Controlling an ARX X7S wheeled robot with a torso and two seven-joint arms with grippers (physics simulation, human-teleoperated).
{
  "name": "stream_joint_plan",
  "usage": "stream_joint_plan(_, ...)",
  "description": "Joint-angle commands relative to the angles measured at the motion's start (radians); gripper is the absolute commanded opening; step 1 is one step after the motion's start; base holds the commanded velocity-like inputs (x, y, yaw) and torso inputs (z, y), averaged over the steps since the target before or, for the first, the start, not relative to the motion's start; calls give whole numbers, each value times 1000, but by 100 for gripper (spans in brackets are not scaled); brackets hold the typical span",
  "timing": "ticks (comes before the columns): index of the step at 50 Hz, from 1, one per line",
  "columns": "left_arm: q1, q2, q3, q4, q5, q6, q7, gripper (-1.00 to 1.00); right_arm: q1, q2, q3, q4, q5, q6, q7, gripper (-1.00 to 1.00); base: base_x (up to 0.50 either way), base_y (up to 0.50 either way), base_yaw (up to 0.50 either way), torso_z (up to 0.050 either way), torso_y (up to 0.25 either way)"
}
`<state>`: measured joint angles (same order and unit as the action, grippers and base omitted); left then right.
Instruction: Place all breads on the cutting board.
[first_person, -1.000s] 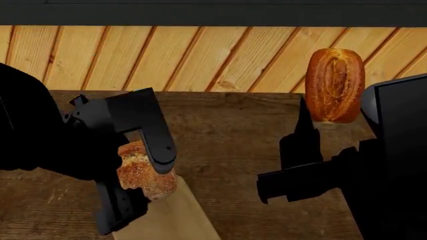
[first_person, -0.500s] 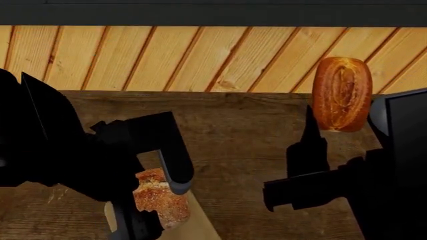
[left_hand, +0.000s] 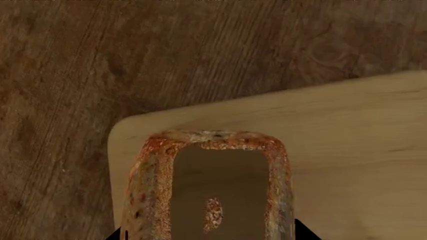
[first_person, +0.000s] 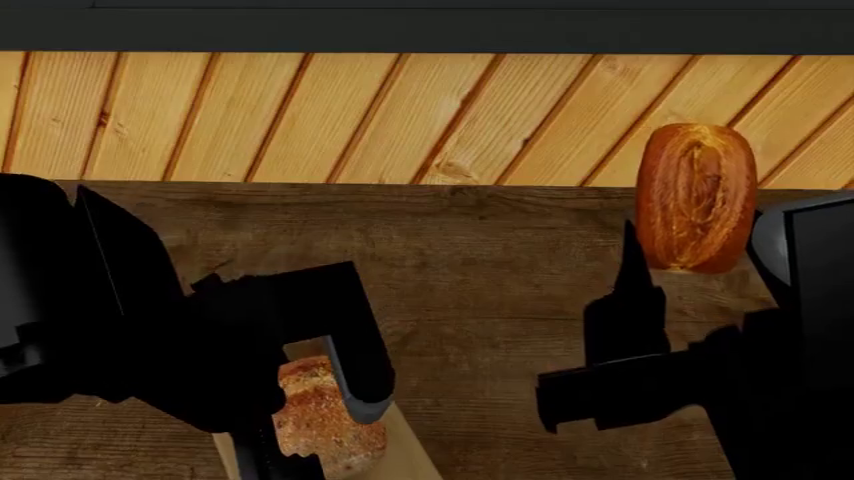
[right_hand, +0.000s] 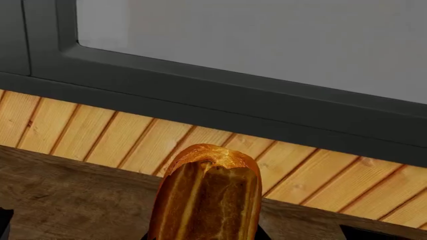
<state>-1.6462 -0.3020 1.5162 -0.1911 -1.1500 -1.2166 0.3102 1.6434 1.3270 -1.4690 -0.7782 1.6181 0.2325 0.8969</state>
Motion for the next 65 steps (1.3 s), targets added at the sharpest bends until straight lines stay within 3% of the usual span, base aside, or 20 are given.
stream_joint_plan(1,-39,-14,-21,12,-26,-11,12,100,34,8,33,-4,-28,13,-1,-100,0,0,0,0,0)
stream_joint_plan(23,-278,-49,-106,-20,-52,-30,126,100,60,-16,53,6,5,50,0,-100,0,0,0,0,0)
stream_joint_plan(35,-353,-134,-234,-6,-154,-36,94,100,81,-44,60,22,52,94,-17,-100,0,0,0,0,0)
stream_joint_plan(40,-401,-167,-297,-83,-182,-27,86,100,150,-80,77,56,127,188,-41,-100,0,0,0,2,2)
stream_joint_plan(42,-422,-182,-329,-120,-181,-15,32,100,192,-109,69,79,175,284,-65,-100,0,0,0,0,0)
stream_joint_plan(50,-417,-232,-360,-132,-183,-1,-35,100,348,-188,76,171,368,525,-147,-100,0,0,0,0,0)
stream_joint_plan(65,-414,-265,-391,-181,-161,47,-80,100,445,-363,49,322,606,681,-204,-100,0,0,0,0,1)
